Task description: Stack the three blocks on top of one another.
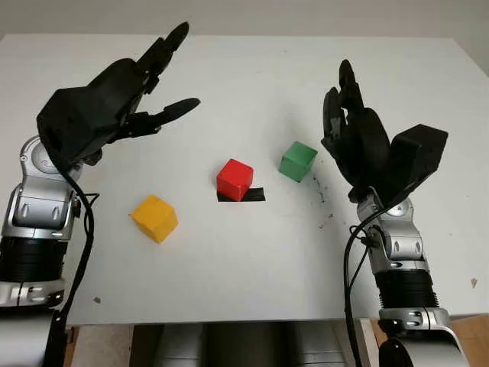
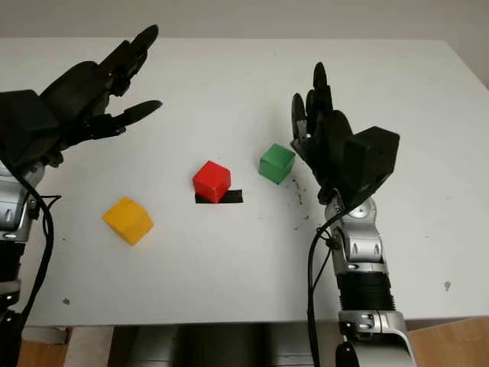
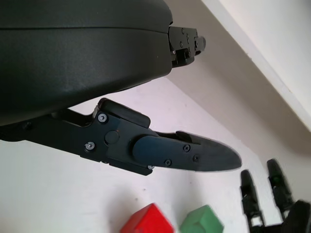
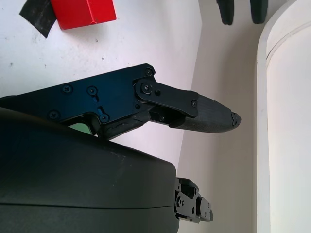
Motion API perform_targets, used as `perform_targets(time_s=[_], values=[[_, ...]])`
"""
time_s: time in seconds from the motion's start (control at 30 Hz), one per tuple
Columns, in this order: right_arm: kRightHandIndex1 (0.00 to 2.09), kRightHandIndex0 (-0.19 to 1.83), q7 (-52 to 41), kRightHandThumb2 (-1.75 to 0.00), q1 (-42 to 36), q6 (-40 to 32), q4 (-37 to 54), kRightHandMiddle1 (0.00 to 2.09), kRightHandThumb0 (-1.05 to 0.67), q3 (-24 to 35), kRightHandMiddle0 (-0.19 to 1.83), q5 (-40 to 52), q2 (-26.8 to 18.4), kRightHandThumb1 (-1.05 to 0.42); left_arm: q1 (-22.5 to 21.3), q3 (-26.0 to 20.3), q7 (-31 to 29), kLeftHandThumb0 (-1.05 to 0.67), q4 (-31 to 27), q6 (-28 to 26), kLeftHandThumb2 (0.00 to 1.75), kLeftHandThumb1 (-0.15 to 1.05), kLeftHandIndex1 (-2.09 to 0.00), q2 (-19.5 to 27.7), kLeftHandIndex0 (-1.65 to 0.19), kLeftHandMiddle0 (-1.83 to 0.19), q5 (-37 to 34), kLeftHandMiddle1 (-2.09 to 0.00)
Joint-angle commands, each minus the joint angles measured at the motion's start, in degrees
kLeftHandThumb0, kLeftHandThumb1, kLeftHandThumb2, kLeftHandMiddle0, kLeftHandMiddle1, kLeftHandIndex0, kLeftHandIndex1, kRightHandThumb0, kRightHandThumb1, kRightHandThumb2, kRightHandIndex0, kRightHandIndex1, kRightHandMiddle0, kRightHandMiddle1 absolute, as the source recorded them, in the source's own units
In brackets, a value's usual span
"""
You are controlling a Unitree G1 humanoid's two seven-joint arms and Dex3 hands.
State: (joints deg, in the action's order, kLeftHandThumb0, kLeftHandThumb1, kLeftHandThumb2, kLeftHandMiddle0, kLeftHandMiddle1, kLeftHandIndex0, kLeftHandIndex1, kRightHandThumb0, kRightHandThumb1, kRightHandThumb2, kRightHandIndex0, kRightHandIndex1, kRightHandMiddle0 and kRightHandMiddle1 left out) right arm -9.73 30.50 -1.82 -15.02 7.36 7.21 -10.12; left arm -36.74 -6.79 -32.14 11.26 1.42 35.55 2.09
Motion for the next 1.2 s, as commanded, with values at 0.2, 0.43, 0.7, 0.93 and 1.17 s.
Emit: perform_targets(time_s=[0.2,0.43,0.7,0.93,1.17], values=[[0.00,-0.19,-0.45,-0.68,-0.18,-0.54,1.40,0.00,-0.67,0.01,-0.19,-0.08,-1.11,-1.05,1.08,0.28,-16.24,-0.66,-2.48,1.53,0.03,0.91,-0.20,14.53,-0.31,0.00,-2.95,-0.05],[0.00,-0.19,-0.42,-0.70,-0.21,-0.34,1.09,0.00,-0.65,0.00,-0.19,-0.24,-1.32,-1.05,3.44,1.54,-23.15,-0.62,-8.13,3.57,0.04,0.82,-0.15,22.51,-0.34,0.02,-0.65,-0.05],[0.00,-0.19,0.39,-0.69,-0.29,-0.97,1.51,0.00,-0.66,-0.10,-0.19,-0.55,-0.83,-1.05,4.45,4.62,-25.03,-0.62,-12.80,6.98,0.06,0.84,-0.09,27.06,-0.29,0.10,5.73,-0.03],[0.00,-0.19,-0.04,-0.69,-0.73,-0.42,1.77,0.00,-0.67,-0.04,-0.19,-0.05,-0.87,-1.05,5.93,6.83,-26.72,-0.62,-16.88,8.30,0.06,0.85,-0.07,28.35,-0.26,0.15,8.93,-0.04],[0.00,-0.19,0.30,-0.67,-0.84,-0.71,1.86,0.00,-0.67,0.20,-0.19,0.55,-0.40,-1.05,9.09,7.79,-25.88,-0.64,-20.38,5.96,0.05,0.84,-0.07,27.94,-0.27,0.18,13.10,-0.04]])
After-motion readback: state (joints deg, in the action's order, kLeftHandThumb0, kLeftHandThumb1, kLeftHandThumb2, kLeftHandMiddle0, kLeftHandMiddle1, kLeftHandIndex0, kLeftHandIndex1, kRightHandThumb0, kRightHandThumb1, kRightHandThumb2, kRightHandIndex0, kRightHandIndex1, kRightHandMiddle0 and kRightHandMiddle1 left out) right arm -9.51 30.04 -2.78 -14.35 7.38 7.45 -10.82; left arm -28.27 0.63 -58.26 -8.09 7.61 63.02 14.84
